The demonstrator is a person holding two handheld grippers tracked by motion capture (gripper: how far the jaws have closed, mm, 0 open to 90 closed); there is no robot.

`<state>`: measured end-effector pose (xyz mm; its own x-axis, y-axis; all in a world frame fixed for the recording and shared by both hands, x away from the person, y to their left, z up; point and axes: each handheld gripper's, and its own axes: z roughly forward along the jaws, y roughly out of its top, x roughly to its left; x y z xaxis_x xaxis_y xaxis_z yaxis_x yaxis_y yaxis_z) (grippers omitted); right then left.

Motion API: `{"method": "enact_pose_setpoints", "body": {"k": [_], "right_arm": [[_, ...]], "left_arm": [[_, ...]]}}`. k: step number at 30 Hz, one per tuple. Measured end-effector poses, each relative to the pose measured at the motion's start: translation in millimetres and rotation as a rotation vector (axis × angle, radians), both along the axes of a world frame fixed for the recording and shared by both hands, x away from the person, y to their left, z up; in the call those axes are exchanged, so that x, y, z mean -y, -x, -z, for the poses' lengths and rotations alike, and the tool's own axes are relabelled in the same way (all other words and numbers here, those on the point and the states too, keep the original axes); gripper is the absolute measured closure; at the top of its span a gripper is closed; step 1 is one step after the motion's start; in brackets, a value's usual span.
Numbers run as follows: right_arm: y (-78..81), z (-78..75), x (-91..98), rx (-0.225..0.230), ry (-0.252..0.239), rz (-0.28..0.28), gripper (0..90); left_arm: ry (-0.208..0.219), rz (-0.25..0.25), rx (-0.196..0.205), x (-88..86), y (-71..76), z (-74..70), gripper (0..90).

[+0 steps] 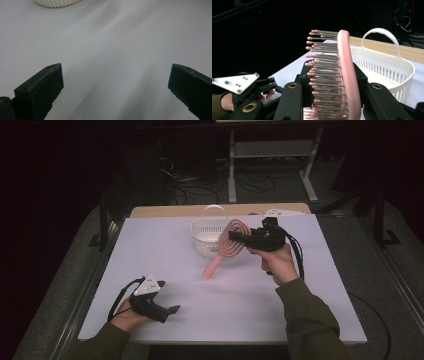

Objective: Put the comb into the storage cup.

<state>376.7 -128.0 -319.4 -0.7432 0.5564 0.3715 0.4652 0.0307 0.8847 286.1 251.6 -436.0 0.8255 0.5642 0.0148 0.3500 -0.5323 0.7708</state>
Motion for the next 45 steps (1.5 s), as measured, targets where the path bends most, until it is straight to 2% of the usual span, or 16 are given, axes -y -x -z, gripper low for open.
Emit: {"method": "enact_pose_setpoints", "body": {"k": [15, 32, 45], "right_arm": [[-10.4, -16.9, 4.4, 0.023, -0.032, 0.020, 62.6], [-22.3, -35.0, 11.2, 0.048, -0.061, 0.048, 62.6], [-32.9, -49.9, 14.2, 0.071, -0.064, 0.080, 62.6]], "left_arm": [[0.003, -0.010, -0.016, -0.1, -0.7, 1.0, 0.0], [0.002, -0.005, -0.017, 0.2, -0.7, 0.8, 0.0], [-0.001, -0.004, -0.018, 0.1, -0.7, 0.9, 0.0]]}}
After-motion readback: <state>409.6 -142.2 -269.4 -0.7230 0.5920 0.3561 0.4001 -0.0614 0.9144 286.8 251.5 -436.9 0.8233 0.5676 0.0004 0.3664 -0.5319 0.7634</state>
